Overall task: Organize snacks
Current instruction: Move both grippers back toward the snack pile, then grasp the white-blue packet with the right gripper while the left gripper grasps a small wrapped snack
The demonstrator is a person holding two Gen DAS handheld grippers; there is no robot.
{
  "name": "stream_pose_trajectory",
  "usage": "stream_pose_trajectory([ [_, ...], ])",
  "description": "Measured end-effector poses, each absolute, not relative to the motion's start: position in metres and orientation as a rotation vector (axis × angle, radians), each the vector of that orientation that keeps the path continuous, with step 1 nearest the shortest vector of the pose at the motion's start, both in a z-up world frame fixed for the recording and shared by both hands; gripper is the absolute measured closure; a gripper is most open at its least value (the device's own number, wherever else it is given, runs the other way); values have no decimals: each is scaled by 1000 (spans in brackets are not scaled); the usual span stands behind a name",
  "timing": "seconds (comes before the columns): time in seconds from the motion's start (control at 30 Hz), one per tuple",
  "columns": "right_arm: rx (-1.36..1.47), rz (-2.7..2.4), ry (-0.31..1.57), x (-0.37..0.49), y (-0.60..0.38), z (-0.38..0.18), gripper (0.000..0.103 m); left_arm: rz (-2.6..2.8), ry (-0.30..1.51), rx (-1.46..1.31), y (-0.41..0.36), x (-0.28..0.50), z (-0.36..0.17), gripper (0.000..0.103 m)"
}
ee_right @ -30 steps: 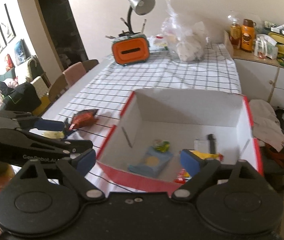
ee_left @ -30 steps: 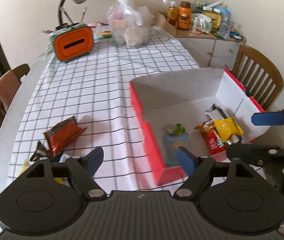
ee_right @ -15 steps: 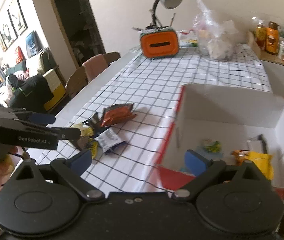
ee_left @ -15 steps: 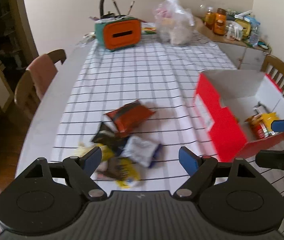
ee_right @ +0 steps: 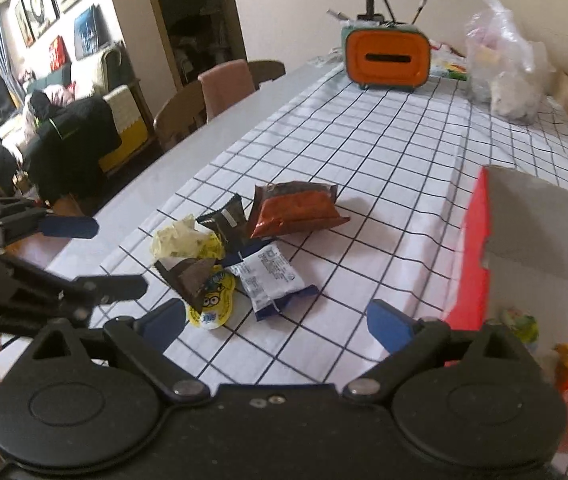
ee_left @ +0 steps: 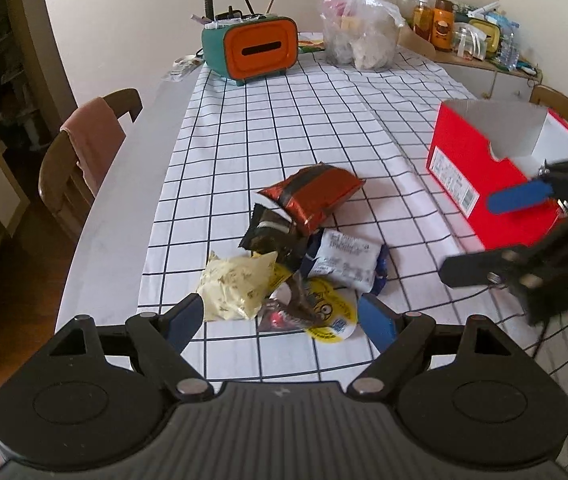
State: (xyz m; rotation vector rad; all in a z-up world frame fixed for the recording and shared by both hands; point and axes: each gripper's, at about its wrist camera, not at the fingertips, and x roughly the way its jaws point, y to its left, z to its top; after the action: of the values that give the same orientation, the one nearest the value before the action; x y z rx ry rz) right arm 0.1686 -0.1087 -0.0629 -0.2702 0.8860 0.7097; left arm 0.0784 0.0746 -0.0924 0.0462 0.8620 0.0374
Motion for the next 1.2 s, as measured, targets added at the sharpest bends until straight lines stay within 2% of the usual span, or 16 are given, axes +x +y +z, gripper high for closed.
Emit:
stream_pose_trajectory([
  [0.3,-349,710,952,199,-76,-96,13,17,859,98,75,83,-117,19],
  [0.53,-416,763,976,213,-56,-116,23,-21,863,126,64,94,-130,19],
  [0.67,-419,805,993,221,-49,-124,28,-35,889,132,61,105,-138,37],
  [0.83,-437,829,993,226,-43,-130,31,-24,914,121,64,114,-147,42],
  [0.9,-426,838,998,229,-43,-132,33,-24,927,107,67,117,-149,50],
  [1.2,-431,848,982,228,-42,-137,48,-10,948,83,71,122,-152,65],
])
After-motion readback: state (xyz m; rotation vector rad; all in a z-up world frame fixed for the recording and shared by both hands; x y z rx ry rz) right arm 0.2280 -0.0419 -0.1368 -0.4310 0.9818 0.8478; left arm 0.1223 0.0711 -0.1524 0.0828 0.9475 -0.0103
